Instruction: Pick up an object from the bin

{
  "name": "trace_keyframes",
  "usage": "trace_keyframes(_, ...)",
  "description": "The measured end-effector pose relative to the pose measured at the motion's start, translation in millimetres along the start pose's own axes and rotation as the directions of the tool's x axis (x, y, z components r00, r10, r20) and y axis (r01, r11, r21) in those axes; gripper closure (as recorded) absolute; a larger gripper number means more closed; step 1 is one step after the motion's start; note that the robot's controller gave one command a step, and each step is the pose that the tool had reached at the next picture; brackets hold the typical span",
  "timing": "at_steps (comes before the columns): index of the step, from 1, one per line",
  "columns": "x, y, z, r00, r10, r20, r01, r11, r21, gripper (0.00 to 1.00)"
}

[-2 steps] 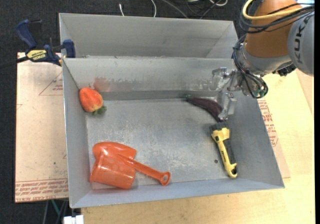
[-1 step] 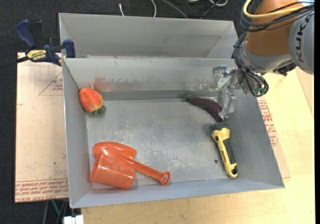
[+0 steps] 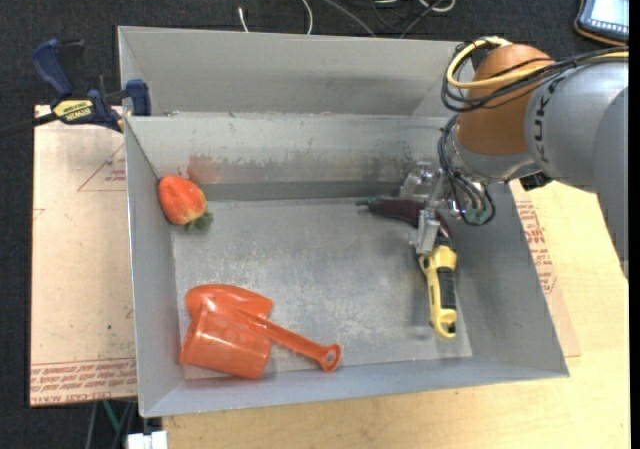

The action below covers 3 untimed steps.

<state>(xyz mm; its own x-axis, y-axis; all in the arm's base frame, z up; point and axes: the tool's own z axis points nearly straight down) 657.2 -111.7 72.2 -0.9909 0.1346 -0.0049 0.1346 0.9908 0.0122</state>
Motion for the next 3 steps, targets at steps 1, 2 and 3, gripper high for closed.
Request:
trace_keyframes(1, 2.9, 4, -41, 1.0, 0.016, 0.01, -0.016, 1.0, 0.011, 0.0)
trace_keyframes(2, 7.4, 9, -28, 0.99, 0.138, 0.003, -0.138, 0.99, 0.003, 0.0)
trace_keyframes(3, 25.3, 27, 3, 0.983, 0.186, 0.012, -0.186, 0.983, 0.007, 0.0)
